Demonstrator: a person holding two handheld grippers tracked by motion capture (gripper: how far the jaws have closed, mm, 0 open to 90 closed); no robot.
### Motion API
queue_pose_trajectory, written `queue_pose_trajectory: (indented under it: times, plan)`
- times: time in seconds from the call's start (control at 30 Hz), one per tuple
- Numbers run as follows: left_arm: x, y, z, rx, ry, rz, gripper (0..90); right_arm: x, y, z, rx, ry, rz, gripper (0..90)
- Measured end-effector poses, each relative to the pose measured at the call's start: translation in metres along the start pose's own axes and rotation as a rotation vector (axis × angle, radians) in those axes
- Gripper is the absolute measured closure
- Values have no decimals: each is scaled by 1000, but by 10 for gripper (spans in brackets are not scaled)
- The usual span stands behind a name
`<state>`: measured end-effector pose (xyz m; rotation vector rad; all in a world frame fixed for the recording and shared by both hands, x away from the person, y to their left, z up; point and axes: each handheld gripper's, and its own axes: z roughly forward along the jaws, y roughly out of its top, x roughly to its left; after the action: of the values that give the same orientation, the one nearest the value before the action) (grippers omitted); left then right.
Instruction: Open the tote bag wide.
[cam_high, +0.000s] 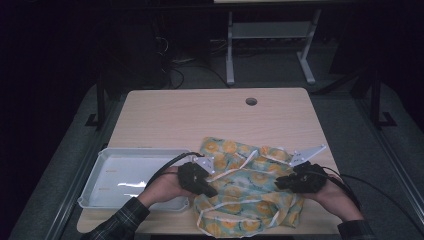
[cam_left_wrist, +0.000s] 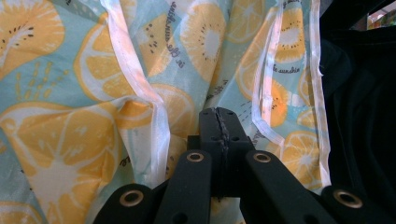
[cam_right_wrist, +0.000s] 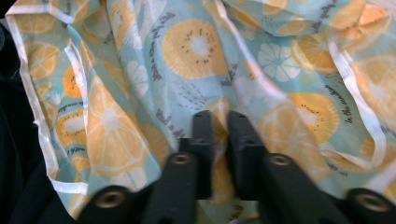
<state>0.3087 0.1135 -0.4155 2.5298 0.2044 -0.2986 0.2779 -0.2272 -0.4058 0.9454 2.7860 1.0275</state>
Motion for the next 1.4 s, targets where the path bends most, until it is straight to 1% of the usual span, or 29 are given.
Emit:
queue_pose_trajectory:
  times: [0.03, 0.07, 0.17, 0.27, 0.33, 0.4, 0.57, 0.6, 0.63, 0.77, 0.83, 0.87, 0.93, 0.97, 1.0, 1.03, 1.07, 1.1, 1.13, 1.17, 1.2, 1.23, 1.27, 1.37, 1.4]
  plan:
    - [0, 0, 0, 1, 1, 3, 900, 0, 0, 0, 4, -2, -7, 874]
    - [0, 0, 0, 3, 0, 4, 900, 1, 0, 0, 6, -5, -13, 893]
    - [-1, 1, 0, -2, 2, 1, 900, 3, 2, -2, 9, -12, -32, 897]
    - [-1, 1, 0, 2, 2, 2, 900, 3, 5, -9, -19, -39, -37, 897]
    - [-2, 1, 1, -5, 1, -7, 900, -1, 7, -15, -40, -63, -33, 898]
    - [-2, 1, 1, -2, 2, -5, 900, -6, 9, -19, -51, -85, -29, 898]
    - [-1, 0, 1, 15, 9, -2, 900, -21, 14, -19, -73, -149, 1, 898]
    - [-1, 0, 2, 19, 10, -1, 900, -23, 15, -19, -73, -153, 14, 898]
    - [0, 0, 2, 21, 9, -2, 900, -26, 15, -18, -77, -167, 18, 898]
    - [1, -2, 2, 38, 12, 0, 900, -40, 16, -14, -74, -207, 55, 899]
    - [1, -3, 3, 36, 5, -10, 900, -46, 14, -11, -70, -214, 76, 898]
    - [1, -3, 3, 27, 15, -11, 900, -48, 13, -9, -67, -213, 80, 898]
    - [0, -2, 1, 3, 12, -7, 899, -48, 13, -6, -61, -209, 79, 898]
    - [0, 0, -3, -17, 21, 5, 886, -48, 13, -6, -60, -207, 78, 898]
    - [-1, 2, -6, -33, 24, 1, 845, -47, 13, -6, -68, -206, 76, 898]
    - [-2, 4, -10, -51, 29, 4, 830, -47, 13, -7, -68, -204, 78, 897]
    - [-2, 7, -16, -81, 52, 3, 800, -47, 13, -8, -69, -203, 81, 896]
    - [-1, 9, -19, -94, 67, 9, 771, -47, 13, -8, -73, -193, 88, 894]
    - [0, 13, -22, -106, 78, 10, 760, -47, 12, -8, -80, -196, 85, 877]
    - [1, 16, -25, -119, 93, 9, 737, -46, 13, -9, -83, -203, 90, 824]
    - [2, 19, -26, -126, 113, 2, 715, -46, 13, -11, -92, -201, 91, 798]
    - [3, 21, -26, -120, 128, 4, 701, -45, 13, -14, -107, -202, 85, 771]
    - [5, 24, -23, -116, 159, 3, 683, -43, 13, -17, -113, -208, 89, 743]
    - [8, 30, -17, -109, 188, 3, 641, -36, 16, -27, -146, -197, 79, 701]
    - [9, 32, -14, -108, 200, -2, 619, -33, 17, -29, -158, -182, 74, 690]
